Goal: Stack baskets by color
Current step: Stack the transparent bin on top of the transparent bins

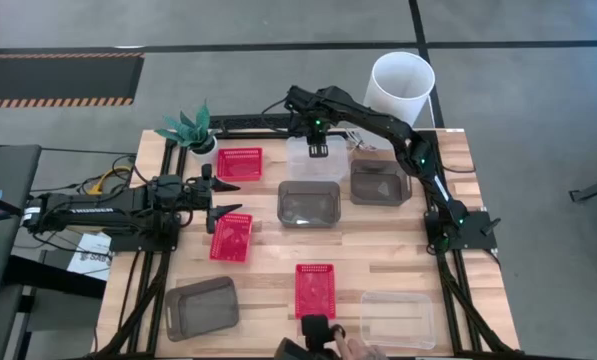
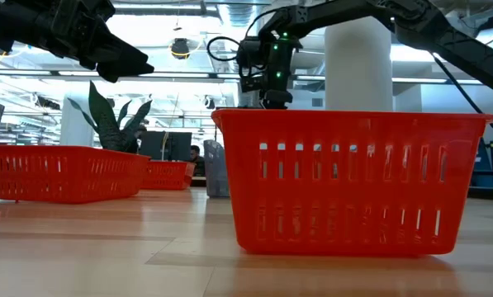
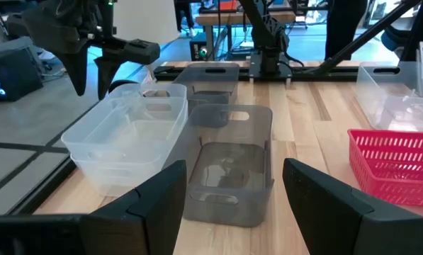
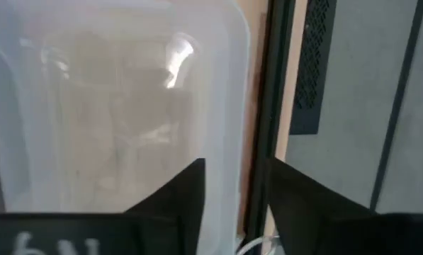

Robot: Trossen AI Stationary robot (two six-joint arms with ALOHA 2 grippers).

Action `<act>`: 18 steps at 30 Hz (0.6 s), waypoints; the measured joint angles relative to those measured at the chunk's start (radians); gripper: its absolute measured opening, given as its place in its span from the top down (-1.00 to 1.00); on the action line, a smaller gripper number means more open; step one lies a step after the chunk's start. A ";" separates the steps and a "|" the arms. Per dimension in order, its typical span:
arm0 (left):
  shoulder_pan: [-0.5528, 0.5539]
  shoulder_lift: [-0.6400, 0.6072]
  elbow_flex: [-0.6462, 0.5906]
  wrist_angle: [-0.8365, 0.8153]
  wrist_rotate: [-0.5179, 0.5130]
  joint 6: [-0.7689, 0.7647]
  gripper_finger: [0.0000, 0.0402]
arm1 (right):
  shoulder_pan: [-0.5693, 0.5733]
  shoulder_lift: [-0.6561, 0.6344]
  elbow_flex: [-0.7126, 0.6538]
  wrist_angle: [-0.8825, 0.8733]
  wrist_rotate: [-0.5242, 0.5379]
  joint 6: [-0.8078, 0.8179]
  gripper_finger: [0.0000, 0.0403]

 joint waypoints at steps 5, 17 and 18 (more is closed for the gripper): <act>0.000 0.000 0.000 0.006 0.000 0.005 -0.12 | 0.021 -0.088 -0.002 -0.004 -0.002 0.071 -0.06; 0.000 0.000 0.000 0.020 0.038 0.014 -0.12 | 0.163 -0.325 -0.011 -0.271 -0.369 0.459 -0.08; 0.000 0.000 0.000 0.020 0.050 0.014 -0.12 | 0.196 -0.350 -0.041 -0.259 -0.369 0.501 -0.07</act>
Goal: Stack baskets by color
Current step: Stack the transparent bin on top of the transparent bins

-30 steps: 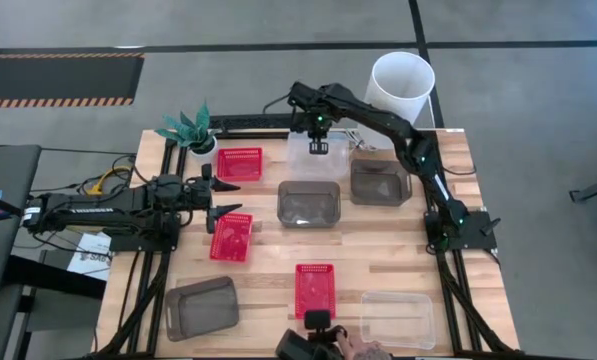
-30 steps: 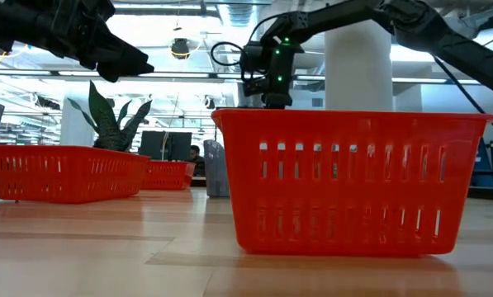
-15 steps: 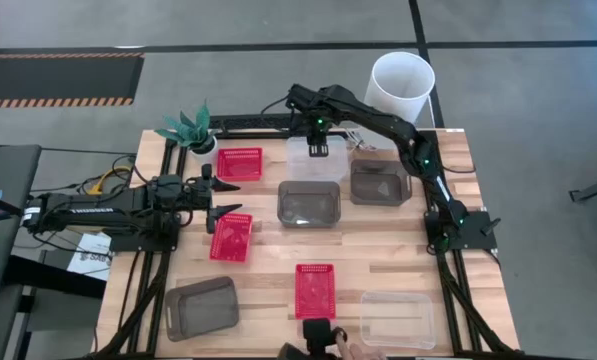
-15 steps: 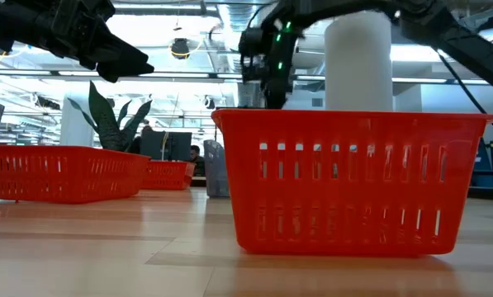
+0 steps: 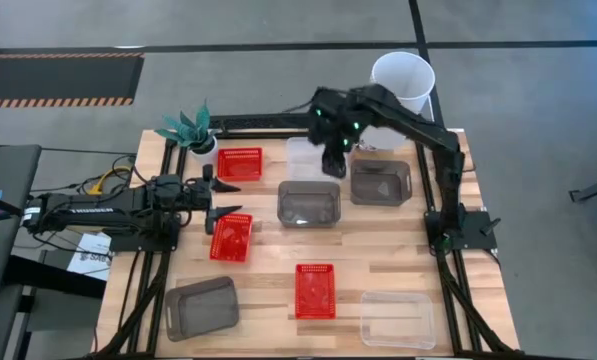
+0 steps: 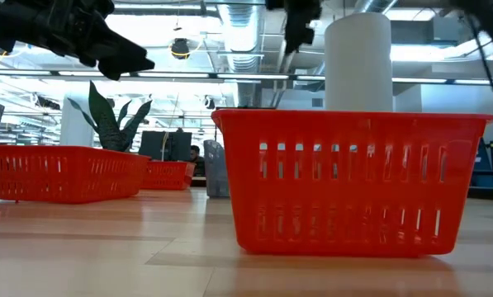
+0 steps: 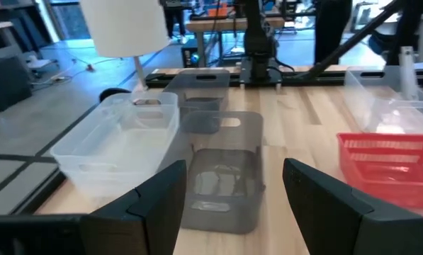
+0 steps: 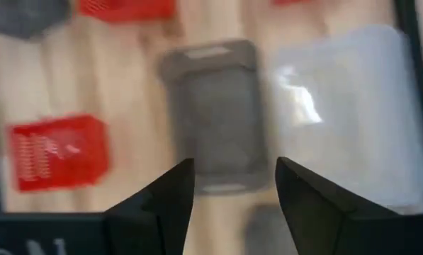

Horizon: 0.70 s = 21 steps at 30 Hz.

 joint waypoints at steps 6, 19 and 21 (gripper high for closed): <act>0.000 0.000 0.000 -0.006 0.054 0.023 -0.12 | 0.280 -0.204 -0.309 0.075 0.037 0.271 -0.03; 0.000 0.000 0.000 -0.002 0.090 0.076 -0.12 | 0.878 -0.443 -1.013 0.483 0.207 1.076 -0.02; 0.000 0.000 0.000 -0.001 0.090 0.067 -0.12 | 0.925 -0.443 -1.068 0.527 0.207 1.145 -0.02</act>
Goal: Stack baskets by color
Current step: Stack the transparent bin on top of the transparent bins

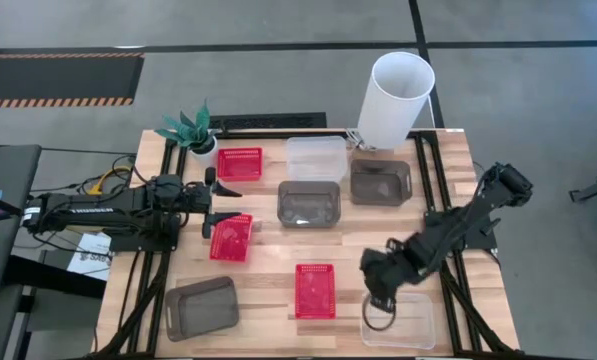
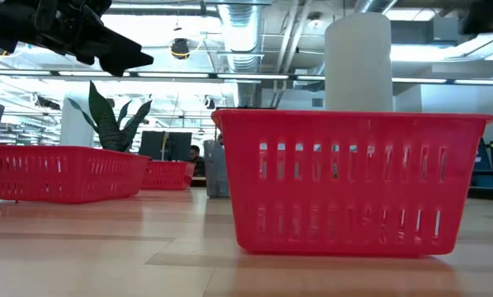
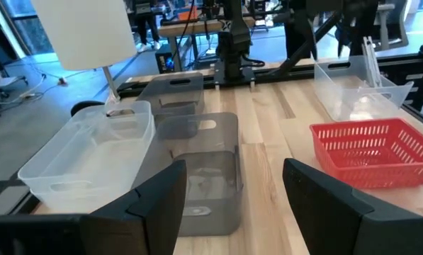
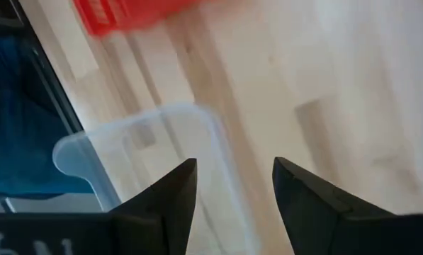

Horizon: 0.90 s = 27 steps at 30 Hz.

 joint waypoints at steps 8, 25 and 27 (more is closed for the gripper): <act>0.000 0.000 0.000 0.032 0.000 -0.060 -0.12 | 0.139 0.049 -0.089 0.031 0.005 0.120 -0.02; 0.000 0.000 0.000 0.066 -0.002 -0.151 -0.12 | 0.180 0.213 -0.109 0.015 0.029 -0.017 0.43; 0.000 0.000 0.000 0.065 -0.002 -0.157 -0.12 | 0.174 0.204 -0.109 0.011 0.028 -0.020 0.70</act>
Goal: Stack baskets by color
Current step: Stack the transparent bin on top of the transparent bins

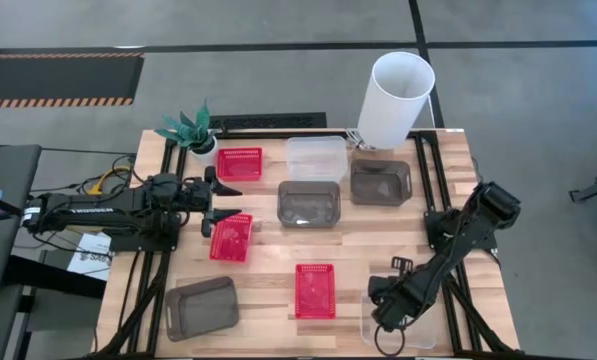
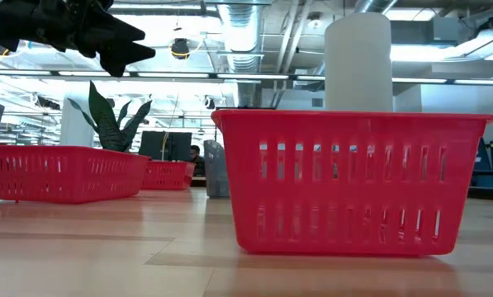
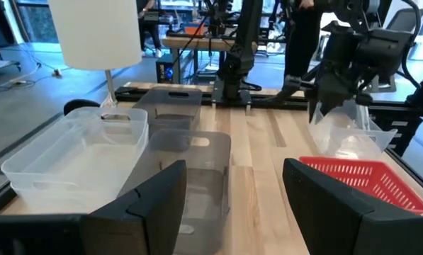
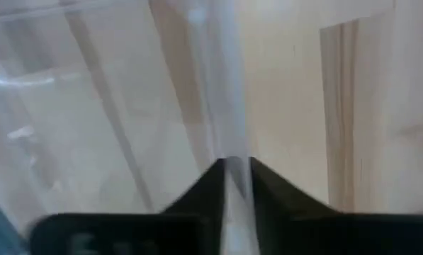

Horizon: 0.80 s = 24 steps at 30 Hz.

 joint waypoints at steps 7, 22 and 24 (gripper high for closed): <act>0.000 0.000 0.000 0.001 0.000 -0.007 -0.12 | -0.050 -0.119 0.000 -0.014 0.001 0.005 0.95; 0.000 0.004 0.000 0.060 0.000 -0.039 -0.12 | -0.437 -0.480 0.149 0.015 0.175 -0.776 0.99; 0.000 0.003 0.000 0.061 0.001 -0.053 -0.12 | -0.520 -0.485 0.170 0.063 0.183 -0.919 0.99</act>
